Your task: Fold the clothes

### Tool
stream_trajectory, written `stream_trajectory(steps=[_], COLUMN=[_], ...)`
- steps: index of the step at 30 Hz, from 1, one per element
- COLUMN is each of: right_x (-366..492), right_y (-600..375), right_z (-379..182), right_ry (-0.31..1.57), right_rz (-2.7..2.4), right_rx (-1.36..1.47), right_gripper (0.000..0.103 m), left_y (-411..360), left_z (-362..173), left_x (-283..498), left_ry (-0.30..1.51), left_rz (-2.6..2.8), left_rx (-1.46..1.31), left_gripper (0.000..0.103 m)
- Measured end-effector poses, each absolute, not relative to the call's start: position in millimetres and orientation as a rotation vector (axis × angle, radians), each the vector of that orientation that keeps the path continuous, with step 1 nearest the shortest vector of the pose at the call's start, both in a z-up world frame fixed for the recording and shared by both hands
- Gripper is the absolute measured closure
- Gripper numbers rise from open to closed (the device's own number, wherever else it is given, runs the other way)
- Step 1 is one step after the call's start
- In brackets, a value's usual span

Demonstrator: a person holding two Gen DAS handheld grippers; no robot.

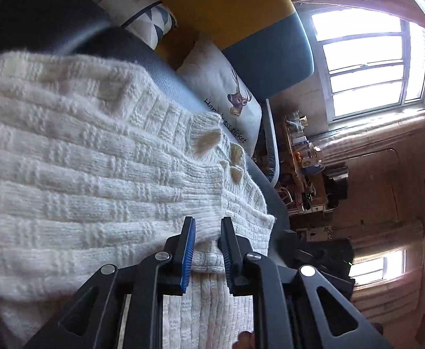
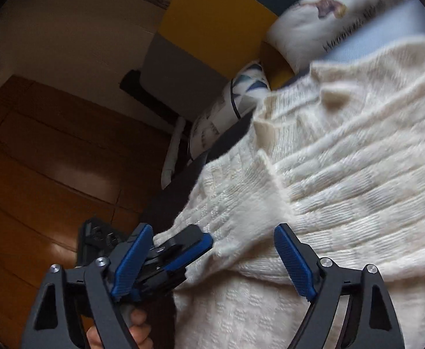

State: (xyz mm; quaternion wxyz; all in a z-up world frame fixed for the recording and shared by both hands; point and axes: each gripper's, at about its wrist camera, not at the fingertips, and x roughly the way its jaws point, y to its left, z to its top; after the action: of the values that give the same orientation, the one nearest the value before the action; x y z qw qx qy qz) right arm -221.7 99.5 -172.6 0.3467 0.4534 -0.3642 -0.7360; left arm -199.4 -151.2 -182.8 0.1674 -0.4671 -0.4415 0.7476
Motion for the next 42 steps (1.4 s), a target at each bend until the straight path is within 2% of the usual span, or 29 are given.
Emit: stream_trajectory(steps=[5, 10, 13, 14, 15, 16, 17, 21, 25, 28, 32, 36, 39, 42], right_x=[-224, -228, -231, -231, -232, -232, -233, -239, -248, -242, -238, -240, -244, -239], right_y=[88, 77, 60, 54, 47, 39, 32, 1, -23, -24, -18, 26, 74, 113], right_z=[-191, -198, -193, -189, -184, -178, -171, -140, -87, -41, 21, 58, 47, -1], right_ry=[-1.047, -1.131, -1.046, -0.98, -0.898, -0.809, -0.729, -0.424, -0.169, -0.052, 0.007, -0.027, -0.12, -0.293], right_rz=[-1.897, -1.895, -1.95, -1.98, -2.027, -2.084, -2.13, -2.239, -2.254, -2.286, -2.338, -2.417, -2.477, -2.464], right_rx=[1.226, 1.217, 1.252, 1.271, 1.302, 1.337, 1.358, 1.354, 1.257, 1.152, 0.997, 0.904, 0.926, 1.008], right_gripper=[0.036, 0.04, 0.038, 0.044, 0.054, 0.088, 0.096, 0.096, 0.096, 0.096, 0.096, 0.096, 0.096, 0.096], left_y=[-186, -223, -232, -232, -230, -229, -225, -206, -194, -191, -196, -206, -215, -218], left_z=[-180, -185, -190, -192, -192, -190, -190, -199, -206, -209, -211, -211, -221, -228], left_x=[-170, -124, -103, -101, -99, -93, -89, -86, -93, -103, -122, -140, -146, -139], left_ry=[-1.325, -1.423, -1.426, -1.41, -1.373, -1.343, -1.317, -1.259, -1.308, -1.369, -1.461, -1.524, -1.556, -1.581], left_rz=[2.137, 2.163, 2.189, 2.197, 2.211, 2.223, 2.232, 2.248, 2.265, 2.272, 2.296, 2.384, 2.398, 2.388], left_rx=[-1.274, -1.199, -1.164, -1.154, -1.139, -1.135, -1.139, -1.181, -1.191, -1.187, -1.166, -1.157, -1.211, -1.19], left_gripper=[0.087, 0.087, 0.087, 0.087, 0.086, 0.087, 0.087, 0.086, 0.086, 0.086, 0.086, 0.086, 0.085, 0.087])
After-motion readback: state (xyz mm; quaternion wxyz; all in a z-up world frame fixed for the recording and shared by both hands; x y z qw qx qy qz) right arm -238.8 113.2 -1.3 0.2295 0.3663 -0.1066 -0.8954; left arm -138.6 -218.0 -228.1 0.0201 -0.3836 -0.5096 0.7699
